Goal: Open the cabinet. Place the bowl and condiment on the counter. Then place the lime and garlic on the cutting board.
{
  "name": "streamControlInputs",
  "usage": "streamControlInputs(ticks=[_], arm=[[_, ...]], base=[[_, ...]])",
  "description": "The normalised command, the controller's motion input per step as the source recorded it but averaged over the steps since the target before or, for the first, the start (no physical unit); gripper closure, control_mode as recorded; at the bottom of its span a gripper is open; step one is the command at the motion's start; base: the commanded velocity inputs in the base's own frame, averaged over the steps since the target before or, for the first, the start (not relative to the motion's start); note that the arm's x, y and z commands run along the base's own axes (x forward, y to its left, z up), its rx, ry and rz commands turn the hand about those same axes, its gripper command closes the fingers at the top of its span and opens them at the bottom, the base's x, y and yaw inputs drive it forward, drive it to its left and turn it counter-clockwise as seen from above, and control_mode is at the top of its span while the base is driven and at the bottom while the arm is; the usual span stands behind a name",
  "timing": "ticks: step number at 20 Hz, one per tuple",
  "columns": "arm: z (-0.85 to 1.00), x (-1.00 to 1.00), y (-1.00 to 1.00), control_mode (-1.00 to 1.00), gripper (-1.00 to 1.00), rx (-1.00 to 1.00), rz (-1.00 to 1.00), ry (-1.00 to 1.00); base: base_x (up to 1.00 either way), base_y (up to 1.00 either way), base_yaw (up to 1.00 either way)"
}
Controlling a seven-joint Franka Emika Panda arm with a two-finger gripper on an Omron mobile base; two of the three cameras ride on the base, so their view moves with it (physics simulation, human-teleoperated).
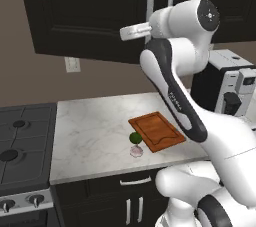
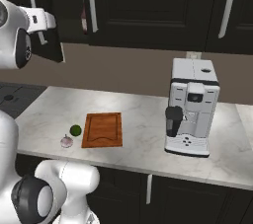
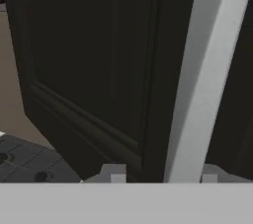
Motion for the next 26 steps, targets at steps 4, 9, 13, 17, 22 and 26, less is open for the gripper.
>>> streamControlInputs(ticks=[4, 9, 13, 17, 22, 26], arm=[[-0.16, -0.49, 1.00, -1.00, 1.00, 0.00, -0.04, -0.08], [-0.12, -0.51, 1.00, -1.00, 1.00, 0.00, -0.03, -0.07], [-0.11, -0.40, 1.00, -1.00, 1.00, 0.00, 0.00, -0.08], [-0.10, -0.11, 1.00, -1.00, 1.00, 0.00, 0.00, -0.07], [0.00, -0.06, 0.70, -1.00, 1.00, 0.00, 0.00, -0.06], [0.01, -0.32, 0.20, -1.00, 1.00, 0.00, 0.00, -0.06]], base=[[0.00, 0.00, 0.00], [0.00, 0.00, 0.00], [0.00, 0.00, 0.00], [0.00, 0.00, 0.00], [0.00, 0.00, 0.00], [0.00, 0.00, 0.00]])
